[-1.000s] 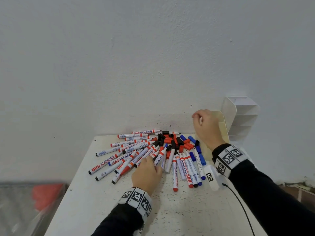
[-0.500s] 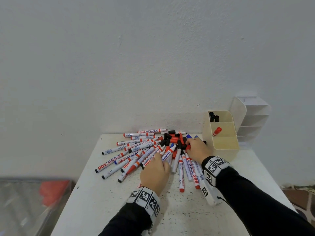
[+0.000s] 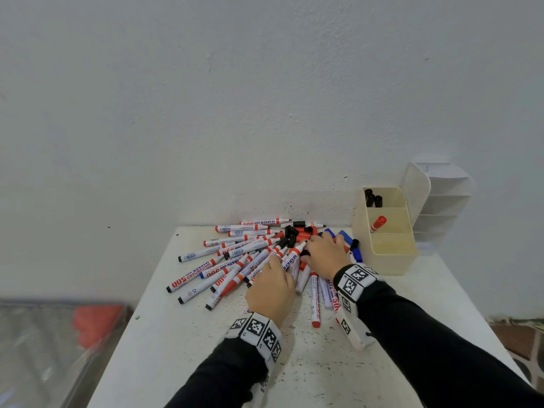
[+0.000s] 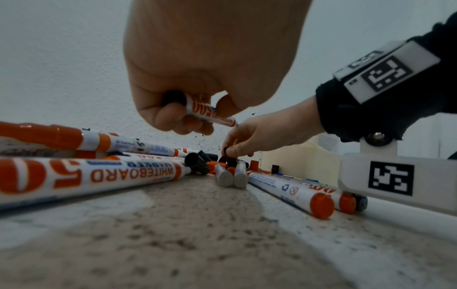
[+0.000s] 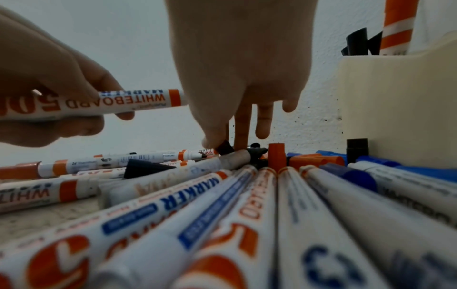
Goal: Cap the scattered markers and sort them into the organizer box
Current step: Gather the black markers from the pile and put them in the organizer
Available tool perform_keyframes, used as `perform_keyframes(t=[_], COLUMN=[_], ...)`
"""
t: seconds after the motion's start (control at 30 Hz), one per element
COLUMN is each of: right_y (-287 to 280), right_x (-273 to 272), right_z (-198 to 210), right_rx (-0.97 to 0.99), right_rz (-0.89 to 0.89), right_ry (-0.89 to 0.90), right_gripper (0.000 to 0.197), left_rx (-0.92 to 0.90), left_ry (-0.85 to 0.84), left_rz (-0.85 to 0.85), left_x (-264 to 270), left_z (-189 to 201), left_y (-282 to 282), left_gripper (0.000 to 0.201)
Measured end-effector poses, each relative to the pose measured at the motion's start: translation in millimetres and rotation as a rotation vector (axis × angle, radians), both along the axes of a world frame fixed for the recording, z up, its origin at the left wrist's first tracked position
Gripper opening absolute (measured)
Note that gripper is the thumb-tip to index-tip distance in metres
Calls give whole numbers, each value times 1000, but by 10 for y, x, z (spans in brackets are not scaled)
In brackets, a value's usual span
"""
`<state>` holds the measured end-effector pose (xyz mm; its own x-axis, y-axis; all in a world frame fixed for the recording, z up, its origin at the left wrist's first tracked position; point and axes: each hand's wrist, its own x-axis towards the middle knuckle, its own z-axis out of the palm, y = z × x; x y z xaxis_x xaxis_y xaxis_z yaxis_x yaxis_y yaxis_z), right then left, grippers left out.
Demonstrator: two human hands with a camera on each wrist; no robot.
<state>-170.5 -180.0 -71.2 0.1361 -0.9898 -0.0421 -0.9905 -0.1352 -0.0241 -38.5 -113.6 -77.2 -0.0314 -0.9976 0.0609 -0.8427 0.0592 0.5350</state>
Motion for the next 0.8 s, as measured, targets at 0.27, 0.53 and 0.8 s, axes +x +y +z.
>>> perform_keyframes(t=[0.27, 0.53, 0.8], right_y=[-33, -57, -177], right_x=[-212, -221, -170], right_z=[0, -27, -22], right_rx=[21, 119, 101], right_rz=[-100, -113, -203], right_ry=[-391, -101, -166], right_gripper=[38, 47, 33], left_rx=[-11, -7, 10], left_ry=[16, 0, -3], left_rz=[9, 15, 21], left_x=[18, 43, 50], left_z=[13, 3, 5], left_y=[6, -9, -43], left_gripper=[14, 16, 16])
